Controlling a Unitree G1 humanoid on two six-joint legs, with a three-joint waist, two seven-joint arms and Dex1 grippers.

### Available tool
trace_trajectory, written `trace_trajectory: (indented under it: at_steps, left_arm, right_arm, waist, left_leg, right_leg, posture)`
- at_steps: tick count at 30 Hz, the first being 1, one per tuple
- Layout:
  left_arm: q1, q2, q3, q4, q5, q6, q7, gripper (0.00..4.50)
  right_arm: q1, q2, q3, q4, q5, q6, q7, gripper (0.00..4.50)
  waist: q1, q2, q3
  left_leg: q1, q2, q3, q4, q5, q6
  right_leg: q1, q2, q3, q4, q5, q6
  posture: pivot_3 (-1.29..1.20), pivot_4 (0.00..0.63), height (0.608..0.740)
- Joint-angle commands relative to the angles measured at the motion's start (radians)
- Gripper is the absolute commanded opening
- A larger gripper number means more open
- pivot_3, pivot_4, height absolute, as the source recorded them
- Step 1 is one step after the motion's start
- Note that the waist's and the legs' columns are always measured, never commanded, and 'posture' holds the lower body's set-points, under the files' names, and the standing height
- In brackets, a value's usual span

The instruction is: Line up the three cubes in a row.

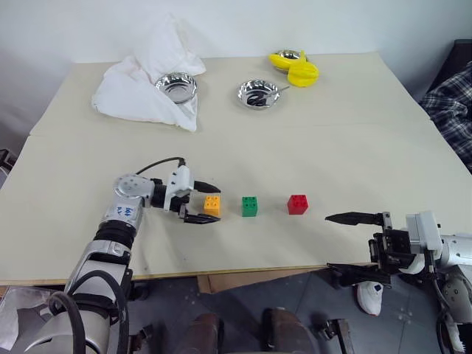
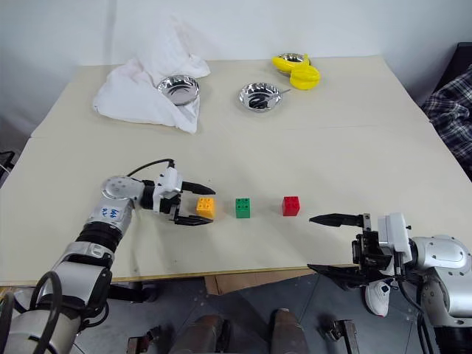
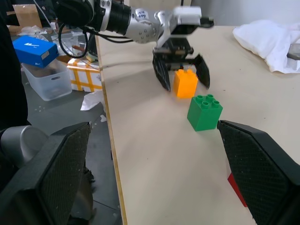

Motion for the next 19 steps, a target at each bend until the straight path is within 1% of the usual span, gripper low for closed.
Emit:
trace_trajectory:
  at_steps: [1, 3, 6, 9, 11, 14, 16, 19]
  left_arm:
    - [0.12, 0.119, 0.083, -0.159, -0.09, 0.036, -0.076, 4.02]
    - [0.219, 0.195, 0.124, -0.266, -0.131, 0.075, -0.09, 4.02]
    - [0.359, 0.278, 0.184, -0.417, -0.178, 0.151, -0.042, 4.02]
    - [0.55, 0.341, 0.301, -0.585, -0.244, 0.247, 0.018, 4.02]
    - [0.68, 0.355, 0.377, -0.688, -0.267, 0.284, 0.069, 4.02]
    - [0.865, 0.342, 0.48, -0.814, -0.275, 0.303, 0.136, 4.02]
    - [0.936, 0.318, 0.517, -0.883, -0.282, 0.316, 0.188, 4.02]
    - [0.989, 0.294, 0.538, -0.94, -0.291, 0.334, 0.234, 4.02]
  right_arm:
    - [-0.017, 0.0, -0.015, 0.03, 0.006, -0.024, 0.032, 4.5]
    - [-0.035, -0.005, -0.013, 0.061, 0.003, -0.03, 0.051, 4.5]
    - [-0.06, -0.016, -0.013, 0.113, -0.004, -0.045, 0.085, 4.5]
    - [-0.099, -0.03, -0.004, 0.186, -0.023, -0.071, 0.127, 4.5]
    - [-0.121, -0.04, 0.007, 0.237, -0.03, -0.092, 0.139, 4.5]
    - [-0.153, -0.065, 0.031, 0.331, -0.043, -0.139, 0.139, 4.5]
    - [-0.167, -0.081, 0.046, 0.381, -0.043, -0.165, 0.139, 4.5]
    - [-0.179, -0.096, 0.068, 0.423, -0.037, -0.192, 0.139, 4.5]
  waist:
    - [-0.01, 0.0, 0.0]
    - [-0.021, 0.0, 0.0]
    - [-0.021, 0.0, 0.0]
    - [-0.017, 0.0, 0.0]
    - [-0.018, 0.0, 0.0]
    - [-0.018, 0.001, 0.0]
    - [-0.012, 0.001, 0.001]
    - [-0.006, 0.001, 0.001]
  left_leg:
    - [0.0, 0.0, 0.0, -0.001, 0.0, 0.0]
    - [0.0, 0.001, 0.0, -0.003, 0.0, 0.0]
    - [0.0, 0.001, 0.0, -0.003, 0.0, 0.0]
    - [0.0, 0.001, 0.0, -0.003, 0.0, 0.0]
    - [0.0, 0.001, 0.0, -0.003, 0.0, 0.0]
    - [0.003, 0.002, 0.0, -0.007, 0.0, 0.0]
    - [0.004, 0.002, 0.001, -0.009, 0.0, 0.0]
    - [0.005, 0.002, 0.001, -0.009, 0.0, 0.0]
  right_leg:
    - [0.0, 0.0, 0.002, 0.0, 0.0, 0.0]
    - [-0.002, 0.0, 0.004, 0.0, 0.0, 0.0]
    - [-0.002, 0.0, 0.004, 0.0, 0.0, 0.0]
    - [-0.001, 0.0, 0.005, -0.001, 0.0, 0.0]
    - [0.0, 0.0, 0.005, -0.003, 0.0, -0.001]
    - [0.002, 0.0, 0.006, -0.006, 0.0, -0.001]
    - [0.002, 0.0, 0.006, -0.007, 0.0, -0.001]
    - [0.003, 0.0, 0.006, -0.008, -0.001, -0.001]
  posture:
    - [0.0, 0.15, 0.74]
    - [0.0, 0.15, 0.74]
    - [0.0, 0.15, 0.74]
    - [0.0, 0.15, 0.74]
    - [0.0, 0.15, 0.74]
    - [0.0, 0.15, 0.74]
    - [0.0, 0.15, 0.74]
    - [0.0, 0.15, 0.74]
